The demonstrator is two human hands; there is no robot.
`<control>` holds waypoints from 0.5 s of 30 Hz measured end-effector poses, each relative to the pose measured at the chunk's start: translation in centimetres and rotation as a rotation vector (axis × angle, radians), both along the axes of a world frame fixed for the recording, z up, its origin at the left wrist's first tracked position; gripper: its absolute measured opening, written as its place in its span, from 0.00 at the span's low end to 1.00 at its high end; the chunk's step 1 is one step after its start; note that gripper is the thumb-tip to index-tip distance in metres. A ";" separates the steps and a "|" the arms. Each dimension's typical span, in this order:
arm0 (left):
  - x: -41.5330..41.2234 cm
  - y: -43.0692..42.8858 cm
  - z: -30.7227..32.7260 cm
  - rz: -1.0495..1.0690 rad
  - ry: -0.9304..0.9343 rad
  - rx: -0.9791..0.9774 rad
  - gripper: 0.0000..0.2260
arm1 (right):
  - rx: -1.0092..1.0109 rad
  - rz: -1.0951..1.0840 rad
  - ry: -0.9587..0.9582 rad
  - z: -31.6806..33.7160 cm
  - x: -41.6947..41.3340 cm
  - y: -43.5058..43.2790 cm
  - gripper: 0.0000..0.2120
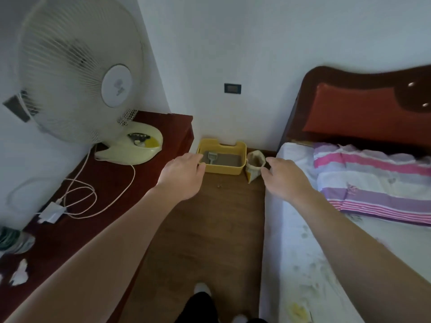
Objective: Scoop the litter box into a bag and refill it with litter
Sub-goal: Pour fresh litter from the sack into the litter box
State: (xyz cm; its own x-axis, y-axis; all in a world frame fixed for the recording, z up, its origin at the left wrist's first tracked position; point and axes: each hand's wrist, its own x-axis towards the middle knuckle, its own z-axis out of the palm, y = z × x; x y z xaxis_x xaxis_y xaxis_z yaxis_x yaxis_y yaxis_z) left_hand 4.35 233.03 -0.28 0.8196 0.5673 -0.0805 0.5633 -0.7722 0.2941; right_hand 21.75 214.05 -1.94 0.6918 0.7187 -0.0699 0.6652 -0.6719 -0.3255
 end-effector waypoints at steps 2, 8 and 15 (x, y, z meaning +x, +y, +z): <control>2.2 1.6 -0.4 -0.005 0.016 0.001 0.21 | 0.008 0.017 0.004 -0.4 1.9 1.6 0.12; 9.7 7.5 -2.1 -0.049 0.019 0.008 0.20 | -0.022 0.032 0.022 -1.5 8.2 7.2 0.12; 18.9 14.3 -3.5 -0.126 0.027 0.011 0.21 | -0.079 -0.038 0.075 -1.9 15.7 12.7 0.19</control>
State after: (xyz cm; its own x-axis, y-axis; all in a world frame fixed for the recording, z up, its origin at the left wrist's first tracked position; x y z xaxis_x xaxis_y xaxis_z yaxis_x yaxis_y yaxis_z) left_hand 23.23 247.29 -3.74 0.8822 0.4606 -0.0980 0.4690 -0.8405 0.2713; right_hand 37.40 226.75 -3.84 0.7094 0.6820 -0.1777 0.6142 -0.7220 -0.3186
